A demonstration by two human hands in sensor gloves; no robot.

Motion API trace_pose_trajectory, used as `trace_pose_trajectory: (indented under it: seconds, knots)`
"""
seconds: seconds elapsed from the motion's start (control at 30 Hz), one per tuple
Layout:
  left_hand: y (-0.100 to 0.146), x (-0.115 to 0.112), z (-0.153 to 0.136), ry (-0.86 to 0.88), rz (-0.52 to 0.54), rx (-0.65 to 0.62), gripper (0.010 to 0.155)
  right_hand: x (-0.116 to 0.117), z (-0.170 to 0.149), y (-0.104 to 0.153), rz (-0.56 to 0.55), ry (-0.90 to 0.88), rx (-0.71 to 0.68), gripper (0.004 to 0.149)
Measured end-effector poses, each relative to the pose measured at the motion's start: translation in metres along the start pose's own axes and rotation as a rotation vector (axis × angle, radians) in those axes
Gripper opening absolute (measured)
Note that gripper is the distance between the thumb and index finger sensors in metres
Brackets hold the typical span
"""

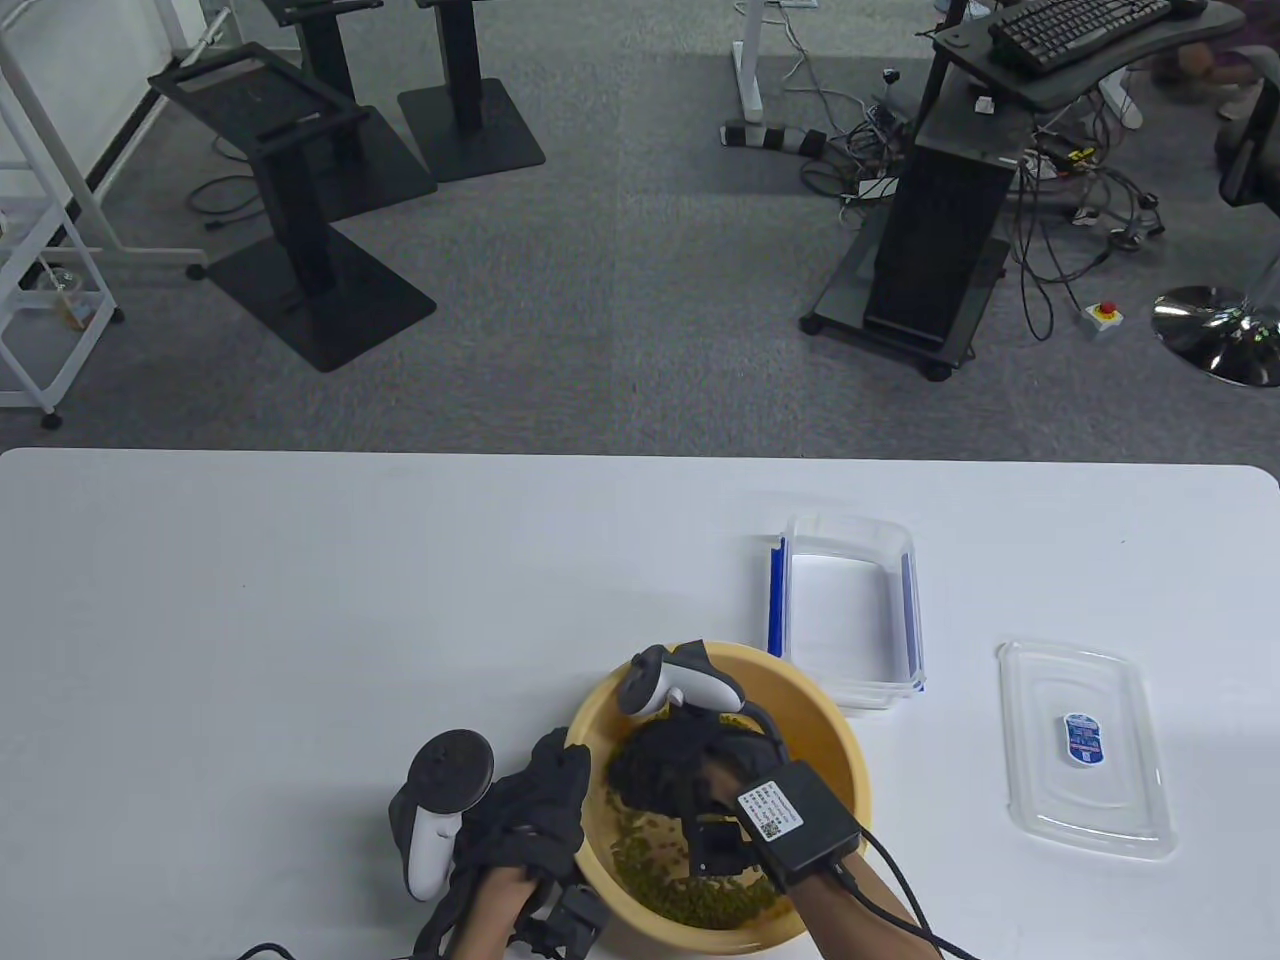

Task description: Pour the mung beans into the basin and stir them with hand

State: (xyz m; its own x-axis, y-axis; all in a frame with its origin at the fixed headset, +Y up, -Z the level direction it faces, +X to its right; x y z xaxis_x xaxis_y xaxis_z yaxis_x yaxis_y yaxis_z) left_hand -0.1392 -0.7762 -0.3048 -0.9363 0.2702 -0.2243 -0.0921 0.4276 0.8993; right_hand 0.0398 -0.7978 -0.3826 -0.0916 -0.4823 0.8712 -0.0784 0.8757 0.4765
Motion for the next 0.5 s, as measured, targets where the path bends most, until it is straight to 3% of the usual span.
trace_pose_trajectory:
  seconds: [0.13, 0.33, 0.47, 0.5]
  knots:
    - [0.0, 0.001, 0.0, -0.006, 0.012, 0.006, 0.065, -0.009, -0.03, -0.003, -0.001, 0.006, 0.136, 0.069]
    - [0.0, 0.001, 0.0, -0.008, 0.019, 0.01, 0.065, -0.008, -0.063, 0.001, -0.044, 0.065, 0.145, 0.07]
    - [0.0, 0.001, 0.0, -0.006, 0.022, 0.008, 0.065, 0.029, -0.063, 0.012, 0.262, 0.122, 0.098, 0.07]
    - [-0.001, 0.001, 0.0, -0.005, 0.021, 0.007, 0.065, 0.036, -0.059, 0.016, 0.268, 0.128, 0.072, 0.069]
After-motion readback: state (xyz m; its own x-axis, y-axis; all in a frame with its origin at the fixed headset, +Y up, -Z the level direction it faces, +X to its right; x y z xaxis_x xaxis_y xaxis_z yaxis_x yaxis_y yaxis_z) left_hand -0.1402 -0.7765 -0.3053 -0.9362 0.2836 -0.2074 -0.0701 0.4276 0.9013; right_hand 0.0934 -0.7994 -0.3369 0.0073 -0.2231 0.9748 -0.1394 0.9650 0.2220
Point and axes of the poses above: the tracker on the back of each hand, its own z axis roughly to the thumb side, its own y axis roughly from the fingertips to the wrist, x = y × z, the point moved 3 cm from there along -y, roughly from the wrist to the fingertips, and after that the axes turned 11 degrees about x, right-handed, at the moved point
